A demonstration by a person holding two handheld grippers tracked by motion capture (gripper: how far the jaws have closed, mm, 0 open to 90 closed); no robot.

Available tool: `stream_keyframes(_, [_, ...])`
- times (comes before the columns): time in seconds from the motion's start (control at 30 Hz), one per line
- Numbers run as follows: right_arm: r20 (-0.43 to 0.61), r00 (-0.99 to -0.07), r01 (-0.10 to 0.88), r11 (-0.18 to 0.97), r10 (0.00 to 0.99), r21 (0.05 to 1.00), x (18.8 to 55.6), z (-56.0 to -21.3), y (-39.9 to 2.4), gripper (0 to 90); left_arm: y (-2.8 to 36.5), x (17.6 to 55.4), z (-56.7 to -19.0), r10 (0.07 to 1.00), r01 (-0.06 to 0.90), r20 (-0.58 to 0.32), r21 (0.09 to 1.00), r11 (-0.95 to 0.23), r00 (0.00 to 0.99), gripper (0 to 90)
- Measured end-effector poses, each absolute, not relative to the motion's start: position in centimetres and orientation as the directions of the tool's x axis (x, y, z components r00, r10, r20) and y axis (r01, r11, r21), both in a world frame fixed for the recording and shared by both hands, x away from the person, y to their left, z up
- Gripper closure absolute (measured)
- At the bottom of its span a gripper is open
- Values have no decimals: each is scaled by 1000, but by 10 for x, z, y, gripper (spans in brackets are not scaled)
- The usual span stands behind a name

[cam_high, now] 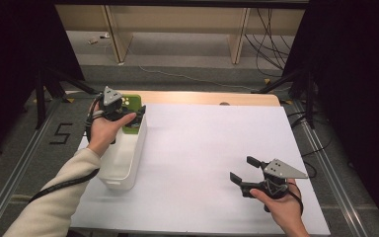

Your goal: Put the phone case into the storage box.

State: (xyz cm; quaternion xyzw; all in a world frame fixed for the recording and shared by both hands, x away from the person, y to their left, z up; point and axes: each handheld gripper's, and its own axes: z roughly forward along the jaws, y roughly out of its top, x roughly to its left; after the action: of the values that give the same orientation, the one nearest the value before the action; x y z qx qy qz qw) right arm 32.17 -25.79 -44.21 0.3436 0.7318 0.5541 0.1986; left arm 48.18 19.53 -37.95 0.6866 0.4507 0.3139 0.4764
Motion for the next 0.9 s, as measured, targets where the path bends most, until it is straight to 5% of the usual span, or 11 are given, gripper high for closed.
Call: stream_keyframes(0.9, [89, -684, 281, 150, 724, 948, 322, -442, -258, 158, 199, 458, -381, 904, 312, -6, 939, -142, 428, 4])
